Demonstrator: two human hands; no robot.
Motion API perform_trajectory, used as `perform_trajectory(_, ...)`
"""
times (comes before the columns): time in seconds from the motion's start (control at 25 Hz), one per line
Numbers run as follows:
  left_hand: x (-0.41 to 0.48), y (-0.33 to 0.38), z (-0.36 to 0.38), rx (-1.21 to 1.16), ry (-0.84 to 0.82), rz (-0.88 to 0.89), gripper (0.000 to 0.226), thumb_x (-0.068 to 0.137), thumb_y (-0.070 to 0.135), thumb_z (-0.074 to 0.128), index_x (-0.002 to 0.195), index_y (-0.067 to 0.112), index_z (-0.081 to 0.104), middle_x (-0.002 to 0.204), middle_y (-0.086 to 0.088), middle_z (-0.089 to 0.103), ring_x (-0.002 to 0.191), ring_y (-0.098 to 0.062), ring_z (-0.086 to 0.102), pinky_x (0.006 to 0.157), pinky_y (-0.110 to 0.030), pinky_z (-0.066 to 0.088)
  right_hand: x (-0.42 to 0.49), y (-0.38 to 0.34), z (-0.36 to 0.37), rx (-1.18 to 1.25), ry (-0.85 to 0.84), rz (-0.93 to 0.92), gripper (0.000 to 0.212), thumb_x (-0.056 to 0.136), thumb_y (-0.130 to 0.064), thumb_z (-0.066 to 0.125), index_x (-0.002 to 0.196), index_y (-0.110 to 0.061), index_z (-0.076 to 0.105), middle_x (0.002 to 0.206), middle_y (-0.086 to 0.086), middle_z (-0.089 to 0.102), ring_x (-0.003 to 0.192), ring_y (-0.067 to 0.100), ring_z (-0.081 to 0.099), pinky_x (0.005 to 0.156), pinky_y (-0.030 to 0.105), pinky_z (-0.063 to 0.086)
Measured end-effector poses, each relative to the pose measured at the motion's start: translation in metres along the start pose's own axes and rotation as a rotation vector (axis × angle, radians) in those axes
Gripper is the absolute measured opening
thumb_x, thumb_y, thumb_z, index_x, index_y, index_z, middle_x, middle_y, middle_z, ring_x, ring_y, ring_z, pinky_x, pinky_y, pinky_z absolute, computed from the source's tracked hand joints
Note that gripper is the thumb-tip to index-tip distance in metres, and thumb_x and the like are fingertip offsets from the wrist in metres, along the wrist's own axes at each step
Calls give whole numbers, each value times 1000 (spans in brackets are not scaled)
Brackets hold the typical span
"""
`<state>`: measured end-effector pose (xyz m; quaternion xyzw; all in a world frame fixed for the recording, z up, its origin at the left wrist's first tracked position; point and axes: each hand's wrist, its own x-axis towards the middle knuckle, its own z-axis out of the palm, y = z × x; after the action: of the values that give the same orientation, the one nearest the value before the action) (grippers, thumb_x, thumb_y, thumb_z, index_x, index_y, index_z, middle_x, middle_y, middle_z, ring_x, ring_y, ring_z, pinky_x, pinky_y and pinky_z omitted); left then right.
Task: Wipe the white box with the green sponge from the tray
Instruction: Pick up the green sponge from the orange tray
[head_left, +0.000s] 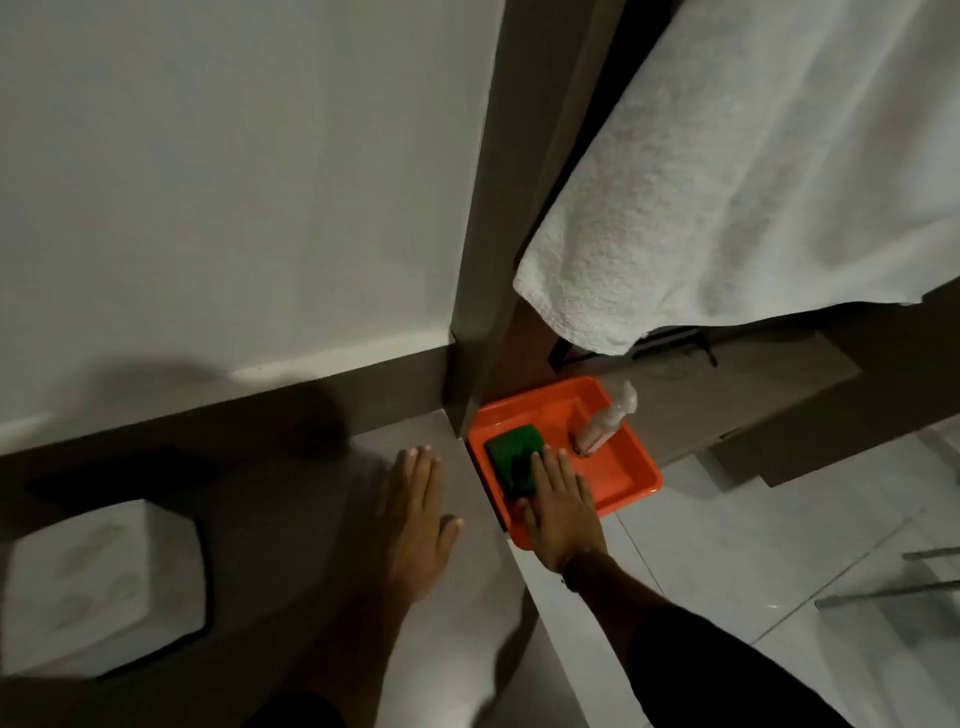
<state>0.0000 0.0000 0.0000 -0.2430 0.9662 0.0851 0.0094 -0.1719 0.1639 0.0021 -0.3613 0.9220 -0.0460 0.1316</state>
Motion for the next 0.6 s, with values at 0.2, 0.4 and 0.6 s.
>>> perform_trajectory(0.2, 33, -8, 44, -49, -34, -45, 86, 100, 66, 32, 167, 13, 25, 177, -13, 26, 164, -34, 24, 131, -59, 27, 76, 18, 33, -164, -179, -149, 85, 91, -49, 38, 160, -18, 0, 169, 8, -5, 156, 27, -10, 123, 48, -5)
perform_trajectory(0.4, 32, -9, 55, -96, 11, -31, 82, 103, 61, 38, 168, 14, 22, 178, -11, 24, 165, -31, 21, 132, -58, 24, 77, 22, 54, -192, -199, -183, 74, 90, -34, 15, 159, -12, 1, 169, 12, -1, 156, 32, -2, 125, 54, 8)
perform_trajectory(0.6, 32, -7, 50, -91, -46, -26, 84, 102, 62, 35, 169, 14, 16, 179, -11, 19, 166, -31, 18, 133, -57, 23, 84, 11, 45, -259, -167, -138, 59, 101, -22, 13, 159, -13, 10, 169, 11, 11, 155, 32, 14, 123, 50, 22)
